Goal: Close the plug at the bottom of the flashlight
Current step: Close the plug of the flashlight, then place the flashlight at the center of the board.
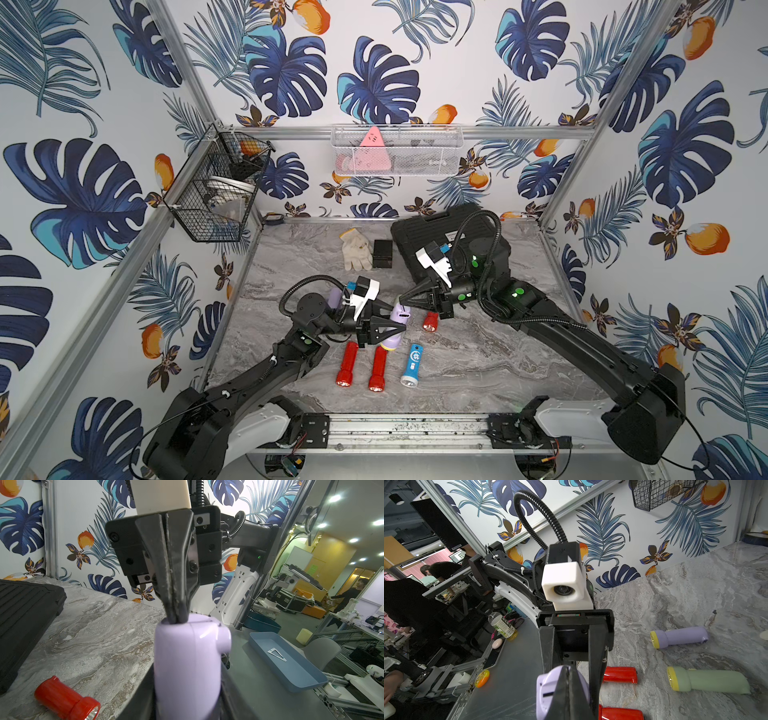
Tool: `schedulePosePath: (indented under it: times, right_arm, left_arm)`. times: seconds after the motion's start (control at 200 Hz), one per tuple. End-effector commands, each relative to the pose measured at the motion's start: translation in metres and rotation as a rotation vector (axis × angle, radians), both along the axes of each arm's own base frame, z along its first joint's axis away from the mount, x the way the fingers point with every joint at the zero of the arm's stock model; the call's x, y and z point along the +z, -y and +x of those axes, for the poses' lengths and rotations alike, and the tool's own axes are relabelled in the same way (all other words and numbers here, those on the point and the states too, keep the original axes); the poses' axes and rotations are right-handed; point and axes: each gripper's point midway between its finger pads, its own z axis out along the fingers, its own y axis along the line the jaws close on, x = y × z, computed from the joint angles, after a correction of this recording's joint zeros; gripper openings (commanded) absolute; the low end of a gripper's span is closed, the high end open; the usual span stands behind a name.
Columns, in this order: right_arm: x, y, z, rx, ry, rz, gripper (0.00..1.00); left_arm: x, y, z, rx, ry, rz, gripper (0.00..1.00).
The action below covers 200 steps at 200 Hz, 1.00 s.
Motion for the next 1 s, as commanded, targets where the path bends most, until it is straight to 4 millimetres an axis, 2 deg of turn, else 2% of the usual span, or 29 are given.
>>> schedulePosePath:
  times: [0.0,0.045,0.12,0.3,0.415,0.676,0.761,0.841,0.911,0.996]
  right_arm:
    - [-0.031,0.006,0.011,-0.087,-0.055,-0.149,0.00]
    - [-0.030,0.006,0.012,-0.087,-0.051,-0.153,0.00]
    - [-0.027,0.007,0.015,-0.108,-0.035,-0.161,0.11]
    - [-0.008,0.011,0.030,-0.196,0.052,-0.154,0.25]
    - [0.007,0.013,0.045,-0.265,0.104,-0.154,0.30]
    - [0.028,0.020,0.096,-0.488,0.187,-0.189,0.38]
    - [0.026,0.022,0.105,-0.527,0.195,-0.198,0.43]
    - [0.018,0.031,0.118,-0.617,0.195,-0.218,0.53]
    - [0.005,0.045,0.134,-0.737,0.196,-0.249,0.63]
    - [-0.018,0.069,0.153,-0.882,0.178,-0.313,0.69]
  left_arm:
    - [0.051,-0.009,-0.019,-0.005,0.294,-0.143,0.00]
    - [0.051,-0.009,-0.019,-0.005,0.296,-0.143,0.00]
    - [0.050,-0.010,-0.020,-0.007,0.295,-0.142,0.00]
    - [0.048,-0.010,-0.021,-0.015,0.288,-0.143,0.00]
    - [0.048,-0.010,-0.022,-0.018,0.284,-0.148,0.00]
    - [0.047,-0.009,-0.021,-0.020,0.269,-0.150,0.00]
    - [0.046,-0.009,-0.019,-0.013,0.261,-0.147,0.00]
    - [0.045,-0.009,-0.016,-0.002,0.246,-0.140,0.00]
    - [0.040,-0.007,-0.010,0.021,0.220,-0.120,0.00]
    - [0.034,-0.007,0.000,0.081,0.181,-0.104,0.00]
